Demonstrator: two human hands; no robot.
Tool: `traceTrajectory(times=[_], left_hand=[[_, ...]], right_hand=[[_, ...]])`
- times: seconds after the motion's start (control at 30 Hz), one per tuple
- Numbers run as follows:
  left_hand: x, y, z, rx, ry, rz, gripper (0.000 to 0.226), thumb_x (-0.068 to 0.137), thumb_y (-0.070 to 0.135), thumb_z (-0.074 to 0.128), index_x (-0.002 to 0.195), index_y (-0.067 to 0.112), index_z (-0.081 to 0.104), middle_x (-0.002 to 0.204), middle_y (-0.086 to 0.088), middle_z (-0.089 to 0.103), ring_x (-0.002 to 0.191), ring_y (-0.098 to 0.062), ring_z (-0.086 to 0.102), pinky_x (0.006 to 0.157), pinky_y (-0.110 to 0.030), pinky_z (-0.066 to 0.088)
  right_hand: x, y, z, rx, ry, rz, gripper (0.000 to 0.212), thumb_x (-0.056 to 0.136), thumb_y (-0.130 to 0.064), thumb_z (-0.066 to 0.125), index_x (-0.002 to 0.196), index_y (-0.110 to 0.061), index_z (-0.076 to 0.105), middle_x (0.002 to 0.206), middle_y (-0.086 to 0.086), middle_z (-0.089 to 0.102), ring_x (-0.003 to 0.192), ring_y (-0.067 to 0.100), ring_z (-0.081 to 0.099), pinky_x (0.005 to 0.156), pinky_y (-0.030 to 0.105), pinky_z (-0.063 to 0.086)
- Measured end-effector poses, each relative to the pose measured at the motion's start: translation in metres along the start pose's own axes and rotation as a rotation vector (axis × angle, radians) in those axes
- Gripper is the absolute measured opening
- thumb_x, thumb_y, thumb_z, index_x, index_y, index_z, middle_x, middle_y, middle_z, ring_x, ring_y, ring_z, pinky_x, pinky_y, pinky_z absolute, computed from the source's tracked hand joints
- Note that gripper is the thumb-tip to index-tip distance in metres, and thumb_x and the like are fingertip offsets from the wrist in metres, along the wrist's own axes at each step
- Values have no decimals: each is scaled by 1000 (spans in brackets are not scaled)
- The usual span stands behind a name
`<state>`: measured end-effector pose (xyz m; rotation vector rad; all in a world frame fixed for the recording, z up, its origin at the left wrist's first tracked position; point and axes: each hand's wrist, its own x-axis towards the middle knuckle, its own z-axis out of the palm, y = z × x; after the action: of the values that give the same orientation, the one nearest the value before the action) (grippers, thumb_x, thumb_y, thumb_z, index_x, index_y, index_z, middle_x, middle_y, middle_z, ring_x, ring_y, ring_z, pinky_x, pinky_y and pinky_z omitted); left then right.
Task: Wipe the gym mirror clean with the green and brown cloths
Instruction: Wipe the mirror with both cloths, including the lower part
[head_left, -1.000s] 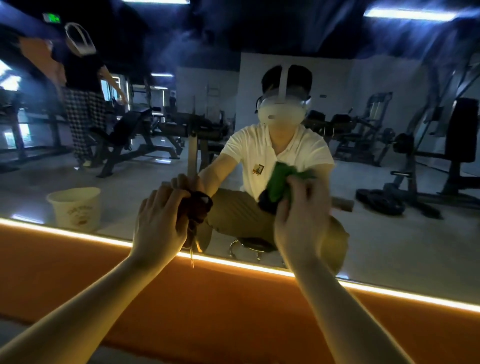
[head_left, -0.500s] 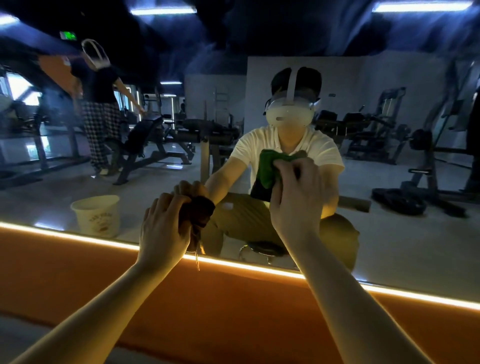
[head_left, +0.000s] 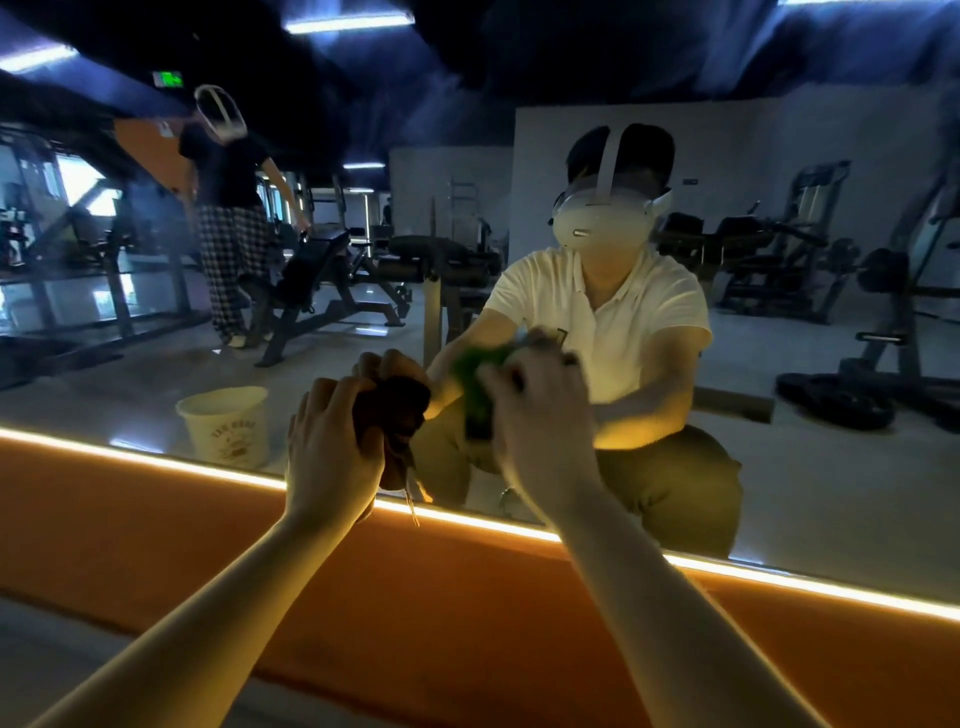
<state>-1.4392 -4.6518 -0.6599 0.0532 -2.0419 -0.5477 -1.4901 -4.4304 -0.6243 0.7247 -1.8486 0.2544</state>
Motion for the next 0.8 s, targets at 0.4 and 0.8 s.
traceTrajectory(times=[0.4,0.8], left_hand=[[2,-14,-4,-43,-9,-72,26,93,7,62,118,11,59,115,-8,58,108,-25,55,95,-39,40],[1,-4,-6,-77,-7,-55,37,88,-3,65,121,12,57,108,3,48,102,-14,46,94,-42,42]], right_hand=[[-72,-18,33,-56,-256,-366,37,75,-34,83,111,-26,75,112,1,61,105,20,51,89,36,43],[-63,-2,16,-99,-95,-168,34,81,-23,78,114,-17,74,113,8,53,104,23,54,91,41,45]])
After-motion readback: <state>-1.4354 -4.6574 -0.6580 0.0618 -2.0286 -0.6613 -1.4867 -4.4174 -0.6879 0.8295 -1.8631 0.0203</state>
